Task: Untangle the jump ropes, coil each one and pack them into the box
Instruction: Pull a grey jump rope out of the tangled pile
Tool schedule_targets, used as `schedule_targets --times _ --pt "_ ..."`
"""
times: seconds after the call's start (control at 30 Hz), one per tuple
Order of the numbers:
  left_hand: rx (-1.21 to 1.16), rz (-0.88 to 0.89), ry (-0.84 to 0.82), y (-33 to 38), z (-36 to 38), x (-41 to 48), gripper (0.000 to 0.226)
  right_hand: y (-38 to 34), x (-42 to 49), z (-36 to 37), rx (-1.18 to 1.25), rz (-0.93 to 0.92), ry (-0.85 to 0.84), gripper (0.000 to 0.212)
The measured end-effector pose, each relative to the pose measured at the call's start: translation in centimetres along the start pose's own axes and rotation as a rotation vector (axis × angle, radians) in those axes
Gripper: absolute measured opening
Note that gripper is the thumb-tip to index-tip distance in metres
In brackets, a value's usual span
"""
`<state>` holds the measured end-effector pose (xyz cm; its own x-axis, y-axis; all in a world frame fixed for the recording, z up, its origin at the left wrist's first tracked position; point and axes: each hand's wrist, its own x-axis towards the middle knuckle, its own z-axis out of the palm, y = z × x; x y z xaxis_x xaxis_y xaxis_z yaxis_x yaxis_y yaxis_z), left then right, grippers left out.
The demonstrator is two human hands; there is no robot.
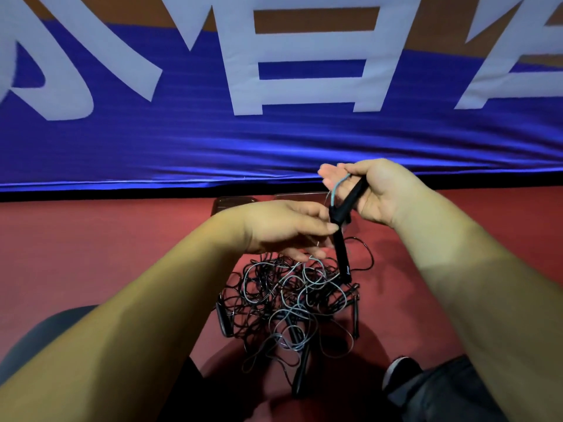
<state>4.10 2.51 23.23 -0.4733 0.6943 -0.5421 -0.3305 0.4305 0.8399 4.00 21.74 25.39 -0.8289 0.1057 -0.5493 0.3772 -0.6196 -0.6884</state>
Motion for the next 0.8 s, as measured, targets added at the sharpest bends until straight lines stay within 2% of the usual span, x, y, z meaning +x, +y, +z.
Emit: schedule_targets --times 0.07,0.2,0.33,0.47,0.53,0.6,0.7,0.8 --pt "0.055 0.045 0.031 -0.2 0.1 0.3 0.029 -0.1 0.0 -0.1 -0.059 0.008 -0.01 0.022" --pt "0.029 0.131 0.04 -0.2 -0.3 -0.1 0.007 -0.5 -0.1 -0.6 -0.151 0.059 -0.053 0.029" --pt "-0.062 0.099 0.058 0.3 -0.7 -0.6 0.021 -0.9 -0.6 -1.6 -0.411 0.238 -0.129 0.027" --pt "-0.187 0.069 0.215 0.6 -0.4 -0.8 0.021 -0.4 -2.0 -1.8 -0.663 0.386 -0.326 0.025" --pt "-0.274 0.054 0.282 0.6 -0.3 -1.0 0.019 0.3 -2.4 -1.5 -0.704 0.409 -0.427 0.031" --pt "-0.334 0.049 0.308 0.8 -0.1 -1.2 0.022 1.3 -2.7 -0.9 -0.73 0.422 -0.458 0.029" --pt "-0.259 0.068 0.368 0.6 0.6 -1.6 0.016 3.0 -2.9 -0.3 -0.74 0.417 -0.408 0.039" --pt "-0.081 0.08 0.432 0.8 1.2 -2.8 0.031 4.2 -3.4 0.0 -0.767 0.396 -0.37 0.032"
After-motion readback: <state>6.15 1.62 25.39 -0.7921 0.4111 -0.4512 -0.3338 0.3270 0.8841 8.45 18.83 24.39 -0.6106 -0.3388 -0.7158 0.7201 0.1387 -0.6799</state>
